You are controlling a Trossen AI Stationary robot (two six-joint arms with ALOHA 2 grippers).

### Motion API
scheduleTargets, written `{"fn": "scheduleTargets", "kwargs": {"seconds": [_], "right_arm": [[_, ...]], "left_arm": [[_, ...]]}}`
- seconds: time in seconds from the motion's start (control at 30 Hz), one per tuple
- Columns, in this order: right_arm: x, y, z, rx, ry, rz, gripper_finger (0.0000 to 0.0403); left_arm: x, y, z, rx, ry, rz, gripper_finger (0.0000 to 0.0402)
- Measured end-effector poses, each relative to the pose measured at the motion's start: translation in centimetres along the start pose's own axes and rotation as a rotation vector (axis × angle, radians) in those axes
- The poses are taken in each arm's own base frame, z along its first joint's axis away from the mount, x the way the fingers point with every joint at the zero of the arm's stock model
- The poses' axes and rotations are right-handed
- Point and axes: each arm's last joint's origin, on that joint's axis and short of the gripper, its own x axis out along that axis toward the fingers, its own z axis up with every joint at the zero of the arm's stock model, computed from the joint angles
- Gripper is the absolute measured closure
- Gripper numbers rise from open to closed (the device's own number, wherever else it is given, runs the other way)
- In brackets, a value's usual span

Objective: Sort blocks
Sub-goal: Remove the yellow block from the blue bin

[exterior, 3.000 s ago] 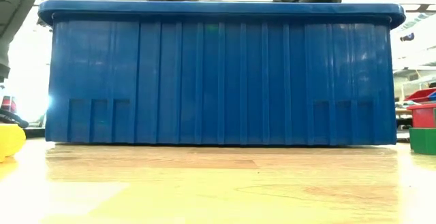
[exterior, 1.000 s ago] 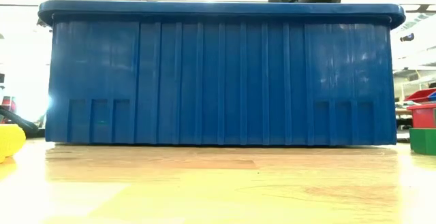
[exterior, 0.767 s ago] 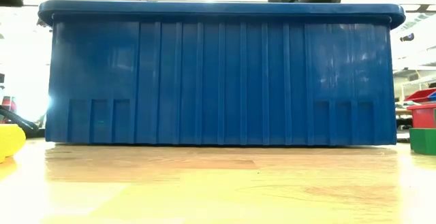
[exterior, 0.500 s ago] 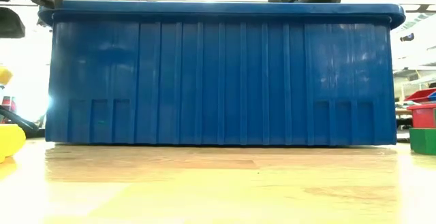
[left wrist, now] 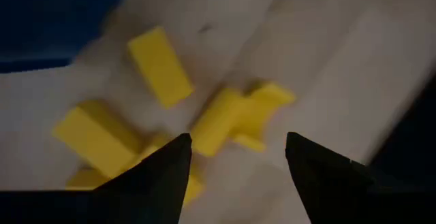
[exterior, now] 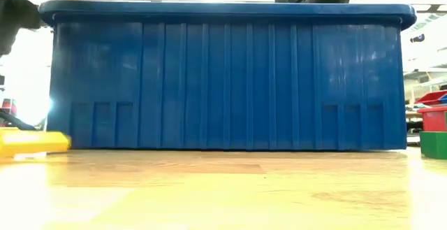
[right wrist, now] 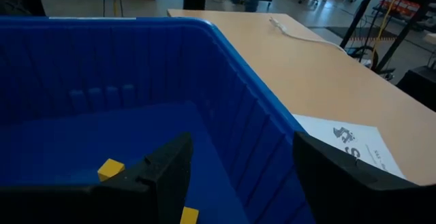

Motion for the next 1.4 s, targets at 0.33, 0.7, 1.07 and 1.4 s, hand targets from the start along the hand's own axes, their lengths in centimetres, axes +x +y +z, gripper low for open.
{"fn": "scheduleTargets", "kwargs": {"seconds": [0.33,0.7,1.07,1.4], "right_arm": [[0.0,0.0,0.0,-0.026,-0.002,0.0,0.0165],[0.0,0.0,0.0,-0.004,-0.003,-0.001,0.0165],[0.8,1.4,0.9,0.009,-0.069,0.046,0.0165],[7.9,2.4,-0.5,0.05,0.237,0.08,0.0165]], "left_arm": [[-8.1,-3.4,3.8,-0.091,-0.206,-0.256,0.0152],[-13.6,0.2,9.8,-0.022,-0.593,0.026,0.0152],[-13.8,4.2,13.1,0.094,-0.56,0.231,0.0157],[-15.0,6.3,13.7,0.171,-0.611,0.393,0.0183]]}}
